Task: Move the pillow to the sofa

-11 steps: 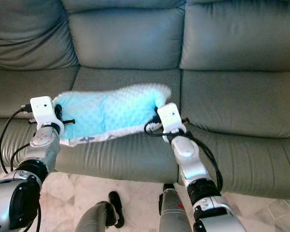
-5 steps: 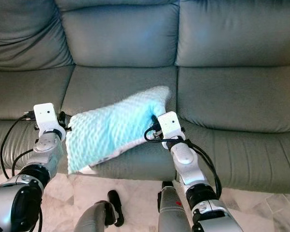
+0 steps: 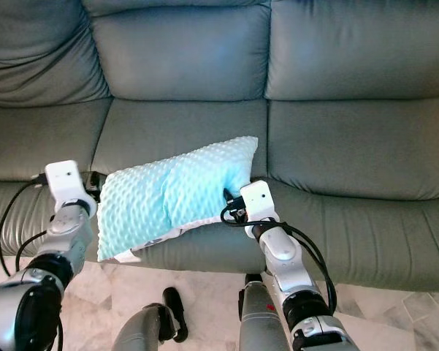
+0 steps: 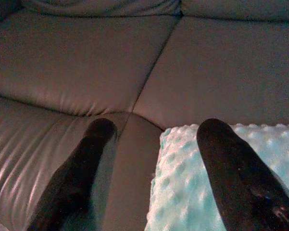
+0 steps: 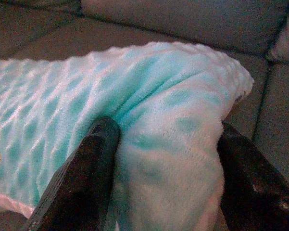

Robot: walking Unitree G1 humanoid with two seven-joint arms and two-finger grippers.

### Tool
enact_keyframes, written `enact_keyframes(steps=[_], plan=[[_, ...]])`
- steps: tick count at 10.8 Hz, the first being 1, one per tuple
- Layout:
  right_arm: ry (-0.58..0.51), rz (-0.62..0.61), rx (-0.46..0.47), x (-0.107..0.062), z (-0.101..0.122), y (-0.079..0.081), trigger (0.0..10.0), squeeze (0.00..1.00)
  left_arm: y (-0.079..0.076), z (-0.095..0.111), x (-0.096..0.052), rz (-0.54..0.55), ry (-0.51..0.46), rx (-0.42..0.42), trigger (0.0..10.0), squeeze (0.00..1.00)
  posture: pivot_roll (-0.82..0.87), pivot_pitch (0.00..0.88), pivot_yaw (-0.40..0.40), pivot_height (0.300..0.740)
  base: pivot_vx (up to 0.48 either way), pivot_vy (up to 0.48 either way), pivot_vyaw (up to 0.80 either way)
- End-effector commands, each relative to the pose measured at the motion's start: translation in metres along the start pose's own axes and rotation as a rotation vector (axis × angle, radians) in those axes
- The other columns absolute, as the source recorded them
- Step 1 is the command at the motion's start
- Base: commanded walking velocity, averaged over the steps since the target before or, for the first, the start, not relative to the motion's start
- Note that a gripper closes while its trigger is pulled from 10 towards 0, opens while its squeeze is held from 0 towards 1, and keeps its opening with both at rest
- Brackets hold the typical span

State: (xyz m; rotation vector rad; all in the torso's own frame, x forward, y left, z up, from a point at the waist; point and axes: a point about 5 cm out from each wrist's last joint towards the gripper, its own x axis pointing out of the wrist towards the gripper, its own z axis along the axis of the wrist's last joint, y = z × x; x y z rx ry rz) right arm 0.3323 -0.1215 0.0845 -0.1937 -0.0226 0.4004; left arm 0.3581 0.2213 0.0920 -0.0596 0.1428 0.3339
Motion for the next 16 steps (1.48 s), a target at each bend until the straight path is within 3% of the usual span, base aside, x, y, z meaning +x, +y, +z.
enact_keyframes(steps=[1,4,6,8,10,14,16], plan=[[0.024,0.045,0.03,-0.006,-0.009,0.012,10.0,1.0,0.018,-0.008,-0.003,0.034,0.007,-0.015,10.0,1.0,-0.3,0.397,0.148,0.74,0.0,0.0,0.0],[0.058,0.122,0.085,-0.005,-0.016,0.027,10.0,1.0,0.037,-0.012,-0.008,0.067,-0.034,-0.079,10.0,1.0,-0.25,0.295,0.154,0.74,0.0,0.0,0.0],[0.086,0.188,0.108,-0.006,-0.021,0.039,10.0,1.0,0.035,-0.025,-0.017,0.04,-0.013,-0.139,10.0,1.0,-0.24,0.237,0.156,0.74,0.0,0.0,0.0],[0.102,0.187,0.095,-0.001,-0.019,0.037,10.0,1.0,0.038,-0.037,-0.021,0.024,0.057,-0.095,10.0,1.0,-0.23,0.184,0.161,0.74,0.0,0.0,0.0],[0.166,0.147,0.01,0.0,-0.024,0.026,10.0,1.0,0.045,-0.05,-0.029,0.023,0.108,-0.085,10.0,1.0,-0.23,0.148,0.162,0.74,0.0,0.0,0.0],[0.308,0.182,-0.086,-0.012,-0.041,0.017,10.0,1.0,0.045,-0.074,-0.047,-0.077,0.246,-0.08,10.0,1.0,-0.24,0.105,0.16,0.74,0.0,0.0,0.0],[0.318,0.215,-0.066,-0.019,-0.041,0.018,10.0,1.0,0.04,-0.086,-0.06,-0.172,0.327,-0.052,10.0,1.0,-0.24,0.094,0.161,0.74,0.0,0.0,0.0]])
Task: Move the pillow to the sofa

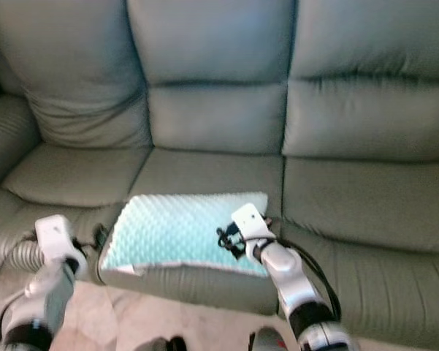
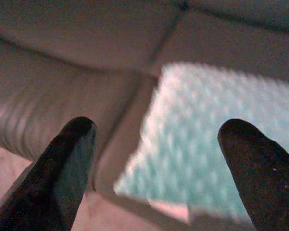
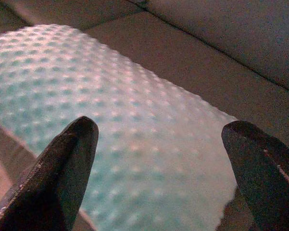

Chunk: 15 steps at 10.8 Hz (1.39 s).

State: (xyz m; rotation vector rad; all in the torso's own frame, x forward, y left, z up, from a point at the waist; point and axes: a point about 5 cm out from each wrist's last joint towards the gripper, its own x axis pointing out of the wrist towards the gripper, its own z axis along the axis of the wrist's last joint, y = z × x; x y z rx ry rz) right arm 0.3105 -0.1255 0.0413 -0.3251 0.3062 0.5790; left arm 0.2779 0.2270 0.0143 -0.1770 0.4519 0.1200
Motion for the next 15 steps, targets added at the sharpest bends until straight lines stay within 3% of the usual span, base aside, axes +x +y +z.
enact_keyframes(steps=[1,2,3,5,9,13,15], plan=[[0.041,0.12,-0.003,-0.001,-0.004,0.014,10.0,1.0,-0.001,-0.02,-0.007,-0.063,0.112,0.039,10.0,0.28,-0.24,0.092,0.162,0.74,0.0,0.0,0.0],[0.088,0.181,-0.003,-0.004,-0.012,0.02,10.0,1.0,-0.003,-0.034,-0.012,-0.101,0.192,0.073,10.0,0.0,-0.24,0.091,0.163,0.74,0.0,0.0,0.0],[0.17,0.241,-0.01,-0.008,-0.026,0.026,10.0,1.0,-0.004,-0.051,-0.016,-0.156,0.305,0.099,10.0,0.0,-0.25,0.091,0.164,0.74,0.0,0.0,0.0],[0.215,0.228,0.018,-0.014,-0.033,0.024,10.0,1.0,0.003,-0.059,-0.018,-0.172,0.378,0.18,10.0,0.0,-0.25,0.102,0.159,0.74,0.0,0.0,0.0],[0.308,0.229,0.105,-0.03,-0.052,0.03,10.0,1.0,0.005,-0.081,-0.023,-0.209,0.542,0.245,10.0,0.0,-0.26,0.213,0.166,0.74,0.0,0.0,0.0],[0.309,0.23,0.112,-0.026,-0.042,0.031,10.0,1.0,-0.008,-0.075,-0.011,-0.19,0.544,0.227,10.0,0.0,-0.27,0.287,0.154,0.74,0.0,0.0,0.0],[0.3,0.221,0.167,-0.021,-0.033,0.033,10.0,0.91,-0.017,-0.068,-0.004,-0.167,0.531,0.161,10.0,0.0,-0.28,0.322,0.145,0.74,0.0,0.0,0.0]])
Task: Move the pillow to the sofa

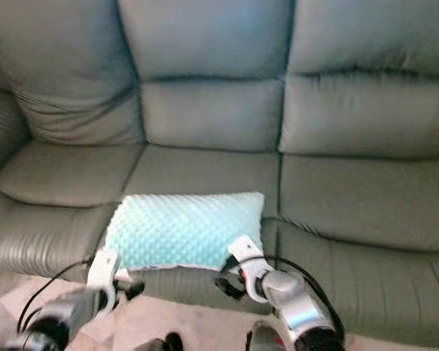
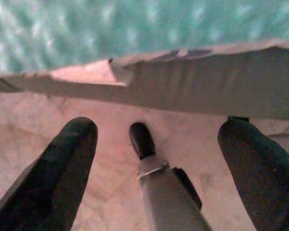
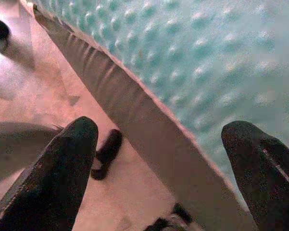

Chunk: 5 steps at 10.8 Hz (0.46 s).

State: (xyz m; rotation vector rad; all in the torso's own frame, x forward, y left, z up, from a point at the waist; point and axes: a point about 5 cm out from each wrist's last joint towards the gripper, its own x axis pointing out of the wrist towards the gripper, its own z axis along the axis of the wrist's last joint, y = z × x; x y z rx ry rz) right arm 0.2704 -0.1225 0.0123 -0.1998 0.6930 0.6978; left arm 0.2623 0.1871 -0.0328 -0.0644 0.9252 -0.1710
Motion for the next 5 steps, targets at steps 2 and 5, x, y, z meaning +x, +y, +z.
enact_keyframes(steps=[2,5], plan=[[0.002,0.03,0.074,0.002,0.0,0.011,10.0,0.06,0.008,-0.018,-0.001,0.049,0.055,-0.002,10.0,0.0,-0.28,0.345,0.142,0.74,0.0,0.0,0.0],[0.05,0.056,0.103,0.003,-0.009,0.015,10.0,0.0,0.015,-0.034,-0.004,0.077,0.116,0.041,10.0,0.0,-0.29,0.378,0.135,0.74,0.0,0.0,0.0]])
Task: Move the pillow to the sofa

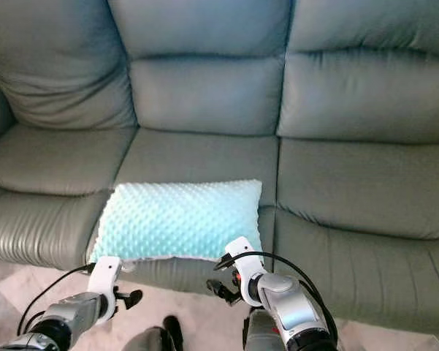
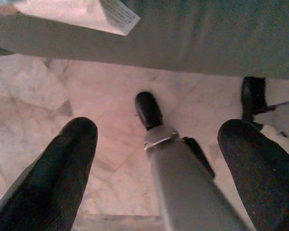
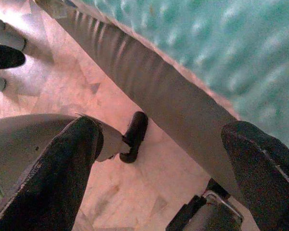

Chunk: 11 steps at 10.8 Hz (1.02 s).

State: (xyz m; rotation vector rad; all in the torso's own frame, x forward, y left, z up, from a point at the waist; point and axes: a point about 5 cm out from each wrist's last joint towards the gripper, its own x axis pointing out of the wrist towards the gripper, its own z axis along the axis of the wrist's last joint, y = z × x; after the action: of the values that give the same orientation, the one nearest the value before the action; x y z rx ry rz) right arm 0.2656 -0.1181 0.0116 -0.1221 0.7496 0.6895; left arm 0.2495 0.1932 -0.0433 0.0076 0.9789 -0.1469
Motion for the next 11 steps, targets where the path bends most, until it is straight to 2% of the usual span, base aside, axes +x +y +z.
enact_keyframes(steps=[1,2,4,6,9,11], plan=[[0.02,0.024,0.01,0.004,-0.008,0.006,10.0,0.0,0.011,-0.019,-0.002,0.04,0.054,-0.005,10.0,0.0,-0.29,0.383,0.134,0.74,0.0,0.0,0.0],[0.013,0.006,0.003,0.006,-0.008,0.001,10.0,0.0,0.012,-0.021,-0.002,0.052,0.057,-0.003,10.0,0.0,-0.29,0.393,0.133,0.74,0.0,0.0,0.0],[-0.025,-0.042,-0.016,0.012,-0.006,-0.004,10.0,0.0,0.011,-0.011,-0.001,0.1,0.021,0.005,10.0,0.0,-0.3,0.421,0.13,0.74,0.0,0.0,0.0],[-0.062,-0.064,0.004,0.015,-0.002,-0.007,10.0,0.0,0.011,0.009,-0.001,0.181,-0.052,0.041,10.0,0.0,-0.32,0.442,0.131,0.74,0.0,0.0,0.0],[-0.187,-0.107,0.034,0.015,0.012,-0.011,10.0,0.0,0.002,0.037,-0.001,0.195,-0.142,-0.035,10.0,0.0,-0.33,0.461,0.132,0.74,0.0,0.0,0.0],[-0.209,-0.122,0.031,0.015,0.015,-0.012,10.0,0.0,0.002,0.047,-0.002,0.229,-0.174,-0.055,10.0,0.0,-0.33,0.465,0.133,0.74,0.0,0.0,0.0]])
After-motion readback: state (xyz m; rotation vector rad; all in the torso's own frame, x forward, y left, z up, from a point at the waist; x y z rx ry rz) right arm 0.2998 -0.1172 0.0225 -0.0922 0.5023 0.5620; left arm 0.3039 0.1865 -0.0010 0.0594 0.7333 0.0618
